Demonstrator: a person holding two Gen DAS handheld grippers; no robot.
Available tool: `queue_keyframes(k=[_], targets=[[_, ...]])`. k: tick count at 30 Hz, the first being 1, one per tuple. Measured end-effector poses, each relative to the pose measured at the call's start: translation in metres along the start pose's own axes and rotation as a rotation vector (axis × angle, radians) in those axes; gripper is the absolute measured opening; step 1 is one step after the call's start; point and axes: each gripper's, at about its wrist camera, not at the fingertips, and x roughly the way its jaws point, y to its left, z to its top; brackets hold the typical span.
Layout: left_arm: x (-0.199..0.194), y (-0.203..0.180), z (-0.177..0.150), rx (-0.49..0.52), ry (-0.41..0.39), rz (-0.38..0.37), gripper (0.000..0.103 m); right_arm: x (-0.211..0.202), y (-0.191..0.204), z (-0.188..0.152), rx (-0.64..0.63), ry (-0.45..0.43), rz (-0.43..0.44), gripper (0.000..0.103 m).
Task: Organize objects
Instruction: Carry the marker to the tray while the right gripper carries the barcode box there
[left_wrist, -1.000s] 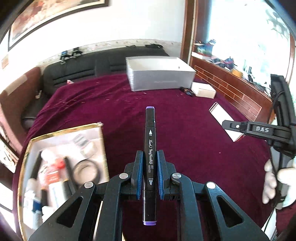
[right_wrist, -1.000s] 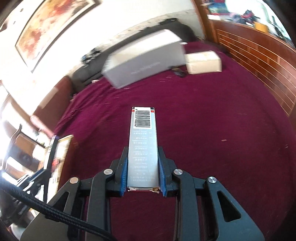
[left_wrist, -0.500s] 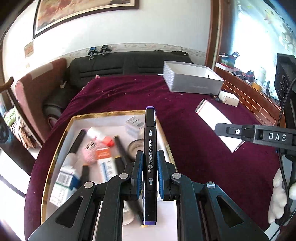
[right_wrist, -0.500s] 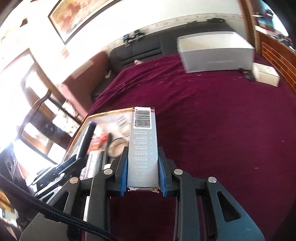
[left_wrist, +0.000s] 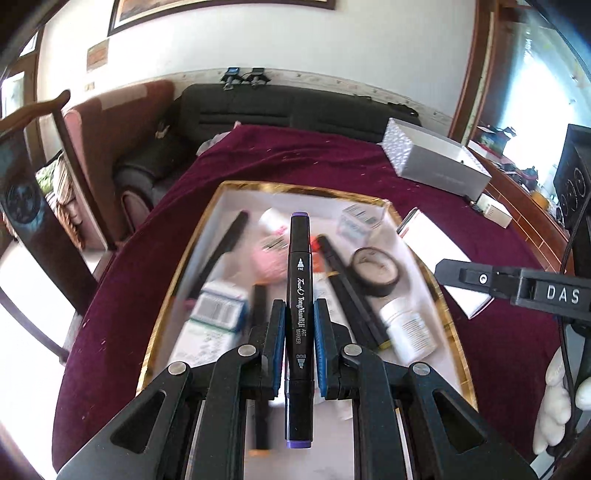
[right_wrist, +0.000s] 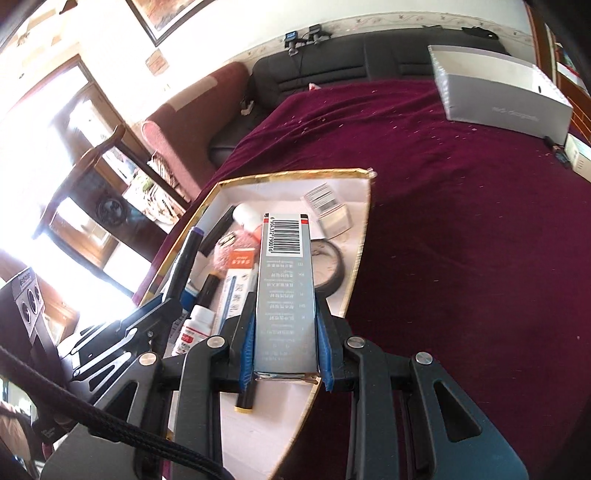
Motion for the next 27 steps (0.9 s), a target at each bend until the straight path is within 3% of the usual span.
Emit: queue_keyframes(k=[7,15,21,27], targets=[[-0.019,0.018,-0.017,-0.025,0.000,-0.030,0.012,0.014,0.013,-0.006,-0.012,0.065,0.048,0.025],[-0.029,0.008,-0.036,-0.042,0.042,-0.112,0.012,0.013,0.022,-0.057,-0.055,0.168,0.092,0.026],[-0.025,-0.011,-0.048,-0.024,0.088,-0.140,0.012,0.012,0.026,-0.076,-0.105,0.160,0.041,0.025],[-0.016,-0.021,-0.052,-0.009,0.111,-0.121,0.012,0.010,0.038,-0.080,-0.193,0.116,-0.042,0.026]])
